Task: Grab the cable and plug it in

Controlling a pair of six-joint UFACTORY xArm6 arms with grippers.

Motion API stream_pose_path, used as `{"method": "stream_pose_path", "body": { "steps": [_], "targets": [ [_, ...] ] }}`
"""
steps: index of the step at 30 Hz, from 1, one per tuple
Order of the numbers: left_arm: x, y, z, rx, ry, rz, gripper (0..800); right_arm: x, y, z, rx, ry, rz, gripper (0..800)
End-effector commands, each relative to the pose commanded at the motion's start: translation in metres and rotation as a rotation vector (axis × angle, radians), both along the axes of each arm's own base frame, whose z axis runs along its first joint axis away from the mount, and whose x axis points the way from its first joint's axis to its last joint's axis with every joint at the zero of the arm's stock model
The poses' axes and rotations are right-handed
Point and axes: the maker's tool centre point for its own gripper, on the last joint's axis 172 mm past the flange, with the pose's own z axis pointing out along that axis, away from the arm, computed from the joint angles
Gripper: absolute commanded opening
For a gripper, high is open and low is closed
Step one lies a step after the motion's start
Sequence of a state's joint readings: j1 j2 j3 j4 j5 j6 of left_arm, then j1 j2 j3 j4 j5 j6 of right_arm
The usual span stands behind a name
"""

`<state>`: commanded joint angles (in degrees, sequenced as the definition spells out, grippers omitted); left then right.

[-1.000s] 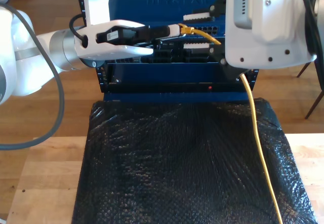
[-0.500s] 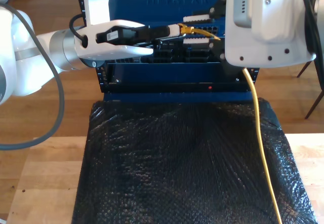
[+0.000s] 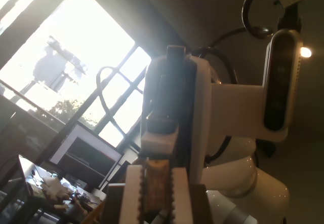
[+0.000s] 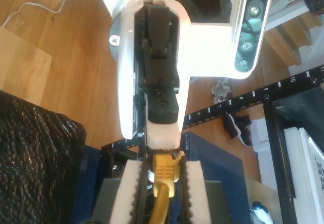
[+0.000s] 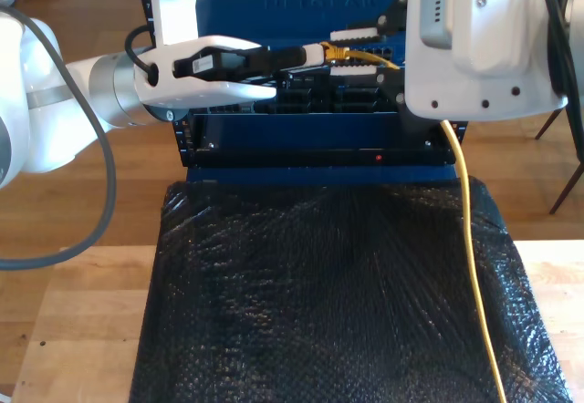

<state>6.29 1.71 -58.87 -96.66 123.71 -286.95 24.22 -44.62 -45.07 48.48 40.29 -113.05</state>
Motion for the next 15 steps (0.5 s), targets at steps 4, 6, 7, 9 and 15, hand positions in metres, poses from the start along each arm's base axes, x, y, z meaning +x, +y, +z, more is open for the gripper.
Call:
{"method": "stream_pose_path", "body": {
  "steps": [4,6,7,9,15],
  "targets": [
    [0.0001,0.0,0.0004,0.001,0.0,-0.001,17,0.0,0.0,0.0,0.0,0.0,0.0,179],
    [-0.0001,-0.0001,0.0001,0.002,0.0,-0.001,16,0.0,0.0,0.0,0.0,0.0,0.0,179],
    [0.0,-0.0002,-0.0005,0.004,0.0,-0.001,16,0.0,0.0,0.0,0.0,0.0,0.0,179],
    [0.0,-0.0002,-0.0005,0.004,0.0,-0.001,16,-0.0011,0.0013,-0.0003,0.0,0.001,0.004,179],
    [0.0,-0.0002,-0.0005,0.004,-0.001,0.0,16,-0.004,0.0055,0.0,0.0,0.0,0.015,173]
  ]
}}
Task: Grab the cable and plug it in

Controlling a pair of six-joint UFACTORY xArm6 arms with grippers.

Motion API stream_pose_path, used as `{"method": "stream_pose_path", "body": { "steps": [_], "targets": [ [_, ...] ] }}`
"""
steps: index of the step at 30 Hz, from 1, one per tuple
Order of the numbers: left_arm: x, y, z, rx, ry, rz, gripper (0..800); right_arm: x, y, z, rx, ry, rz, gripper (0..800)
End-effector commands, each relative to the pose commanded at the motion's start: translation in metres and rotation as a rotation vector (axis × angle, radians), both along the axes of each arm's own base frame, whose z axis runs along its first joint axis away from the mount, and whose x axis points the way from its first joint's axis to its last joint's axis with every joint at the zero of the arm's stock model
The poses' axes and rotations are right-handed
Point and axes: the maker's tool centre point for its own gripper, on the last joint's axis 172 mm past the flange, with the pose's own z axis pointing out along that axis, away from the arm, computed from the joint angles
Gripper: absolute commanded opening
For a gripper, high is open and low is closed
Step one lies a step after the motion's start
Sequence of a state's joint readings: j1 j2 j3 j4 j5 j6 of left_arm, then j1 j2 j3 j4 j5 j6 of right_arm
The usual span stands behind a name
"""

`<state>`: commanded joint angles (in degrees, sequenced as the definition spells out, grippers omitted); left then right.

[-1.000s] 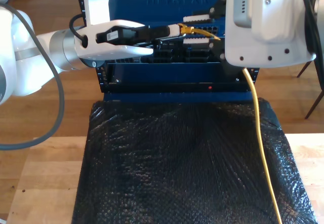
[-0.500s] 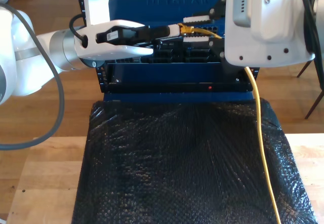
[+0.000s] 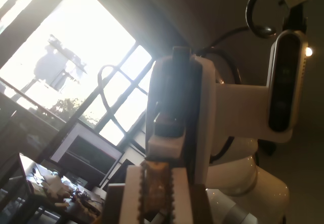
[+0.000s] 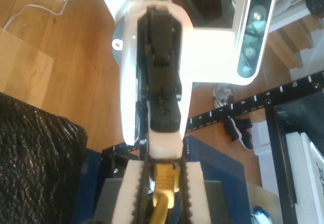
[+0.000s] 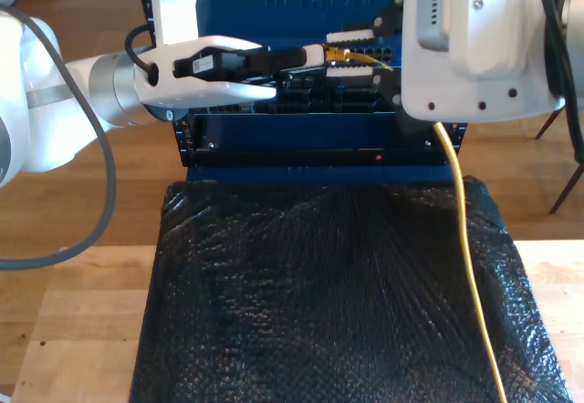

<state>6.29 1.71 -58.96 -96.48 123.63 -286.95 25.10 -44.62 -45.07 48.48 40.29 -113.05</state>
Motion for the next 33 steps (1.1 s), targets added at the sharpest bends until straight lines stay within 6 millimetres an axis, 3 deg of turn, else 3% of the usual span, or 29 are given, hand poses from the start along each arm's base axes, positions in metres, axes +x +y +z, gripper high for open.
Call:
{"method": "stream_pose_path", "body": {
  "steps": [33],
  "targets": [
    [-0.0038,0.0015,-0.0001,-0.012,0.008,-0.01,16,0.0007,-0.0004,0.0002,0.0,0.0,-0.002,178]
  ]
}}
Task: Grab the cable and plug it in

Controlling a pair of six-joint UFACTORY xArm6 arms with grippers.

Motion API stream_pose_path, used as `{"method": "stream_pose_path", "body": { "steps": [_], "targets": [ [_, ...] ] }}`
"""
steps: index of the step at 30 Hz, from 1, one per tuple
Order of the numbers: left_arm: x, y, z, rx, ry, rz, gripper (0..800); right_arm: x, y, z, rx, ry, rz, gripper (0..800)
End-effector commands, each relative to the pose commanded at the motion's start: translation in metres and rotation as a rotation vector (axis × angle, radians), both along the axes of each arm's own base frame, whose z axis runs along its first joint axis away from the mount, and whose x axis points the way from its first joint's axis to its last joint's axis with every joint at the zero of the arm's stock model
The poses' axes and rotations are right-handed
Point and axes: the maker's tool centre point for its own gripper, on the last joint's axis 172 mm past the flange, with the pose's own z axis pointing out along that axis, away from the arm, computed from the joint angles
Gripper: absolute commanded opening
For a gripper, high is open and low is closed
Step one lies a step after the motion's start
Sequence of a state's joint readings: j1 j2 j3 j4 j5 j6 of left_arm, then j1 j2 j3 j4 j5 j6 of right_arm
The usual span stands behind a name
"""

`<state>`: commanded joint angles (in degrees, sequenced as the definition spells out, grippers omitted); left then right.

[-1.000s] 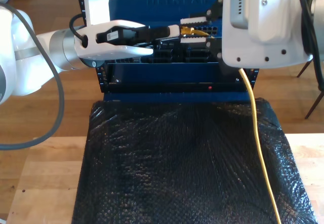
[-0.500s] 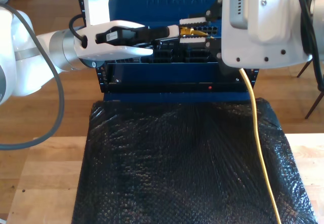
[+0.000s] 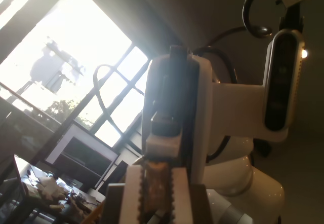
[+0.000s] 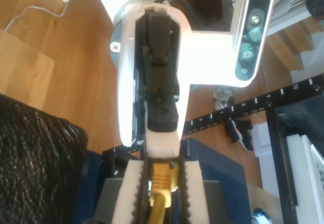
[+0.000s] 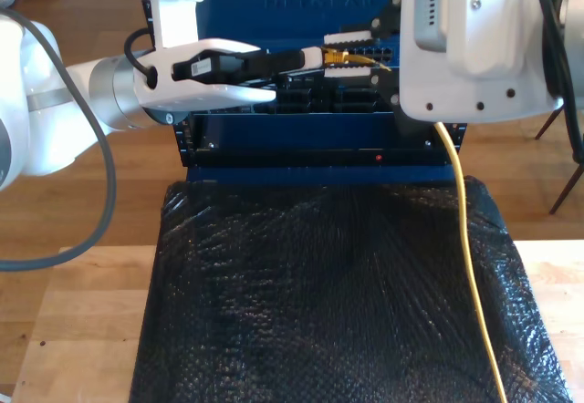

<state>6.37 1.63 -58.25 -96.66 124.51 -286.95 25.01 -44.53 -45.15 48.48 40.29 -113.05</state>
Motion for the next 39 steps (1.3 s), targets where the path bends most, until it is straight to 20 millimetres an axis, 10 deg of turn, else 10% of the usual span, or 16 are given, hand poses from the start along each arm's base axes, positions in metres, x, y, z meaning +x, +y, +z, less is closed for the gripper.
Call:
{"method": "stream_pose_path", "body": {
  "steps": [28,32,39],
  "targets": [
    [0.0,0.0,0.0,0.0,0.0,0.0,21,0.0,0.0,0.0,0.001,0.001,0.0,108],
    [-0.002,0.001,0.001,-0.007,0.001,-0.008,276,0.0,0.0,0.0,0.001,0.001,0.0,31],
    [-0.01,0.003,0.007,-0.023,0.003,-0.043,410,0.0,0.0,-0.001,0.001,0.003,-0.001,9]
  ]
}}
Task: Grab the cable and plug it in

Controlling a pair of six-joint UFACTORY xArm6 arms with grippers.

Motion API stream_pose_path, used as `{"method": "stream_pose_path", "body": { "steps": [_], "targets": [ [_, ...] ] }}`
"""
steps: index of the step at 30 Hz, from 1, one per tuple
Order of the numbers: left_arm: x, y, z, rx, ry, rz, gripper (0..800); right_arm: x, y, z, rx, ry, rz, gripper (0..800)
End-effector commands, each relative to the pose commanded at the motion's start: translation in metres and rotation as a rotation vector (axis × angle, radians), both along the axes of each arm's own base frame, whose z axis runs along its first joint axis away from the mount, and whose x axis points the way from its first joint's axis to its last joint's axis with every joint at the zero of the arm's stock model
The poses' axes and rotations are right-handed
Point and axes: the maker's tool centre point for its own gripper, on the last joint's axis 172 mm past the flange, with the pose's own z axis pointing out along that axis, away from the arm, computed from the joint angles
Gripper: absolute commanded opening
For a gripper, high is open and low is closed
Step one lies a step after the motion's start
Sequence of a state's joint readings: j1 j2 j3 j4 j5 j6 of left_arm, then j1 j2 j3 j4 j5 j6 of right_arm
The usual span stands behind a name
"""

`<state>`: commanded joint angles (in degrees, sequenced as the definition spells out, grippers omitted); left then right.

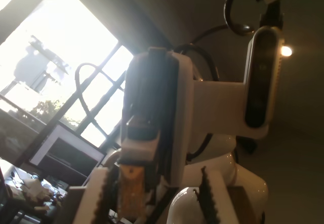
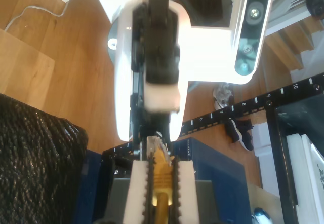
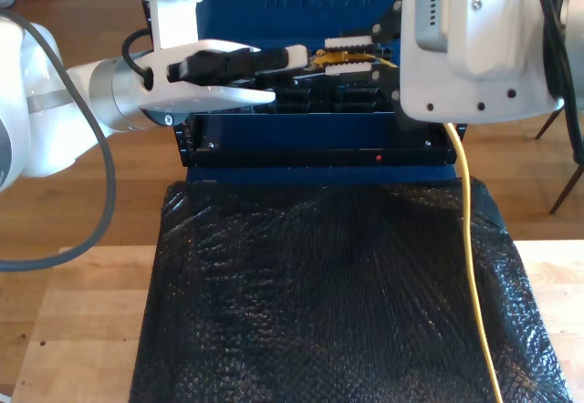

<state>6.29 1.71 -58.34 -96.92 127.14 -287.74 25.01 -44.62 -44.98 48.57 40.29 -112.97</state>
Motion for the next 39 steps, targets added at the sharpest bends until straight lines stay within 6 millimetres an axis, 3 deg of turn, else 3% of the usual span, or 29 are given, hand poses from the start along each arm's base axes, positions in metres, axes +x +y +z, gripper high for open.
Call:
{"method": "stream_pose_path", "body": {
  "steps": [7,11,16,18,20,26,33,39],
  "targets": [
    [0.002,0.0,0.0,0.009,0.01,-0.001,560,0.0,0.001,0.0,0.011,0.016,-0.007,4],
    [0.004,0.001,0.0,0.015,0.006,0.011,714,0.003,0.001,-0.002,0.023,0.046,-0.022,3],
    [0.024,0.014,-0.005,0.037,0.011,0.09,747,0.008,0.002,-0.004,0.022,0.057,-0.027,3],
    [0.035,0.019,-0.009,0.056,0.012,0.135,798,0.013,0.003,-0.007,0.028,0.083,-0.04,3],
    [0.046,0.027,-0.012,0.073,0.013,0.178,798,0.016,0.004,-0.006,0.036,0.096,-0.051,3],
    [0.051,0.037,-0.021,0.188,-0.04,0.204,798,0.039,-0.006,-0.008,0.043,0.074,-0.115,3],
    [0.053,0.058,-0.056,0.419,-0.089,0.237,799,0.058,-0.011,-0.028,0.026,0.103,-0.152,3],
    [0.047,0.09,-0.09,0.597,-0.104,0.236,799,0.079,-0.035,-0.041,0.026,0.141,-0.224,3]
  ]
}}
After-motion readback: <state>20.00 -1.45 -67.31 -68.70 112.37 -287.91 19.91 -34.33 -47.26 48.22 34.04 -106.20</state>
